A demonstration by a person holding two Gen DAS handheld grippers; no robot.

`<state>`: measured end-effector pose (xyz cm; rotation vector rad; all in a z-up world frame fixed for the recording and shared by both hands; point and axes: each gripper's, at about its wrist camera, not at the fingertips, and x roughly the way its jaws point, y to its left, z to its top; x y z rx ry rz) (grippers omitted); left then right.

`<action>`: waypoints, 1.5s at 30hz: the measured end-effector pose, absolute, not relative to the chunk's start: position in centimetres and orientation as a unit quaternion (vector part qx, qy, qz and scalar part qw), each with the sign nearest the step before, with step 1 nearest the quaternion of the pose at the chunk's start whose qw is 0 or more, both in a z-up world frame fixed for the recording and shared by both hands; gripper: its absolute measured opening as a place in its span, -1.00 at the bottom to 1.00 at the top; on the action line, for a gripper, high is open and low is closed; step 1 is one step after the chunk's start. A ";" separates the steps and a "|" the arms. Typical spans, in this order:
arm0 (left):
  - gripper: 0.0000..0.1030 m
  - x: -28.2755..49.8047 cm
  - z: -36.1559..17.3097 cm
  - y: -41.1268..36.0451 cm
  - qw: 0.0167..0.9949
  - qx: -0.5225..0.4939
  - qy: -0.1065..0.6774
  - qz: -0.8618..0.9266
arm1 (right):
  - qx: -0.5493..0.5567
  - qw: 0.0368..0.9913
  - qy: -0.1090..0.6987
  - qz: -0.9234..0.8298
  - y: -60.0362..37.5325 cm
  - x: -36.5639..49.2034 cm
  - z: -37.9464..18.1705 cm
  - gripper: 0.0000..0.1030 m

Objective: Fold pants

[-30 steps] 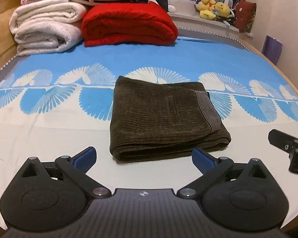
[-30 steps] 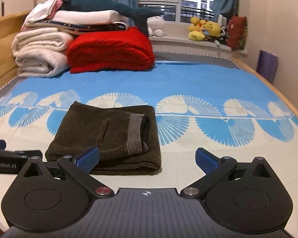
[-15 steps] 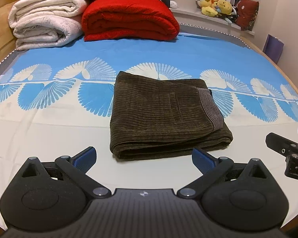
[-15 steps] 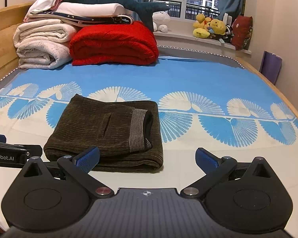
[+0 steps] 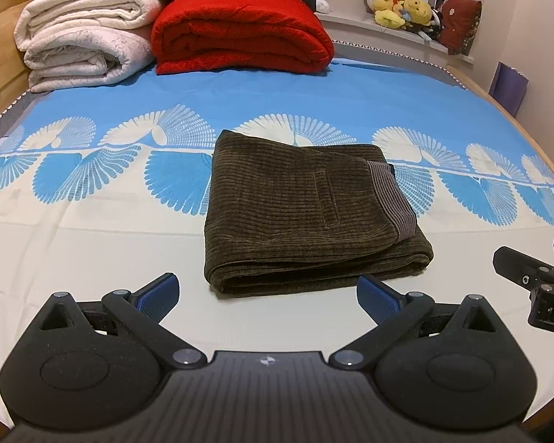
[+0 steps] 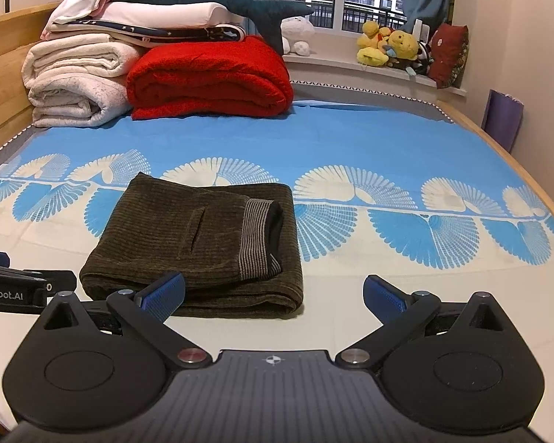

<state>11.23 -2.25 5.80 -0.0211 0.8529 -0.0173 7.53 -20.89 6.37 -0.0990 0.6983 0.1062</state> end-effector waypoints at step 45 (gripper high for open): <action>0.99 11.2 5.6 -2.1 0.909 -0.005 0.416 -0.016 | -0.044 0.934 0.352 0.049 -21.0 7.8 6.1 0.98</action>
